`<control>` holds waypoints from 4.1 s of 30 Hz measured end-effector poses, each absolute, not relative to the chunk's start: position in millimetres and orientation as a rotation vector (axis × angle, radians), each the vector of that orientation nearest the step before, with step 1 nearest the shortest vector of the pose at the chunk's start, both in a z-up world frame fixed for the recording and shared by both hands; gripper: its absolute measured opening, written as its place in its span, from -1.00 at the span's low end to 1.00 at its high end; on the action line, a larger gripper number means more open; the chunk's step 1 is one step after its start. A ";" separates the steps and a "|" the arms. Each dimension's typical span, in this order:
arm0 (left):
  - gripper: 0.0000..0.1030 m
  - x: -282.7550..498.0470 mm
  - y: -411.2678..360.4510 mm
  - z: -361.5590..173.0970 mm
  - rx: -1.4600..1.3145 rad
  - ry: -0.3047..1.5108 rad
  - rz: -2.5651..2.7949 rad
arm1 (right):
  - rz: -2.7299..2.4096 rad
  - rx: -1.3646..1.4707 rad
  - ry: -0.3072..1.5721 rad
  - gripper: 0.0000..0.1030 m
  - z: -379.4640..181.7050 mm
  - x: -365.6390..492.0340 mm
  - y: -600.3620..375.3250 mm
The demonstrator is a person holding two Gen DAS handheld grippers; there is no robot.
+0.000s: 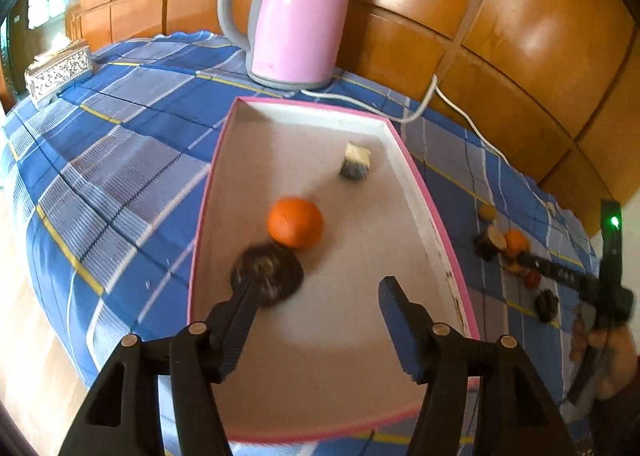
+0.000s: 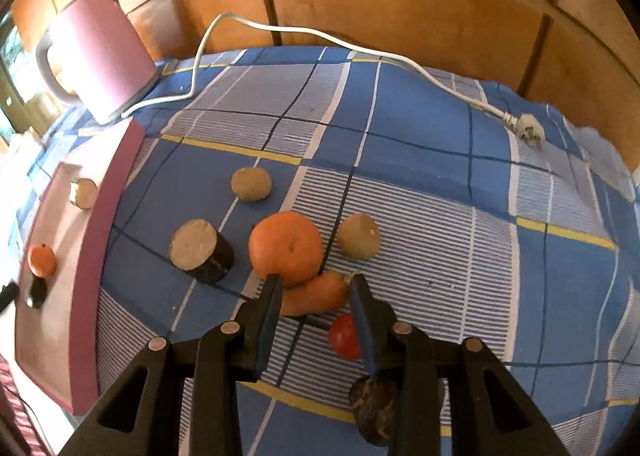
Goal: Organize fruits
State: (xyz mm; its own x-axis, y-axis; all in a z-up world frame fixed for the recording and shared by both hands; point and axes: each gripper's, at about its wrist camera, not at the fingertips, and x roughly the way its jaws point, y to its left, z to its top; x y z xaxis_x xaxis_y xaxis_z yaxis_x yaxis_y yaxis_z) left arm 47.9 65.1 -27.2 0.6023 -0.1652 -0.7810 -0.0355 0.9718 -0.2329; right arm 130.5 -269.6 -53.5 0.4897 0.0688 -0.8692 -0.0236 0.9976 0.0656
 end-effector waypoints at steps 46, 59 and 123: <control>0.56 6.4 67.6 -32.1 -0.221 0.881 -0.060 | -0.074 0.140 1.060 -0.58 -61.1 121.4 -255.9; 0.59 0.7 71.2 -26.5 -0.213 0.852 -0.020 | 0.166 0.091 1.094 -0.58 -55.2 66.5 -214.8; 0.70 -8.8 78.2 -16.6 -0.235 0.813 0.009 | 0.258 -0.075 0.900 -0.34 -9.8 39.3 -115.6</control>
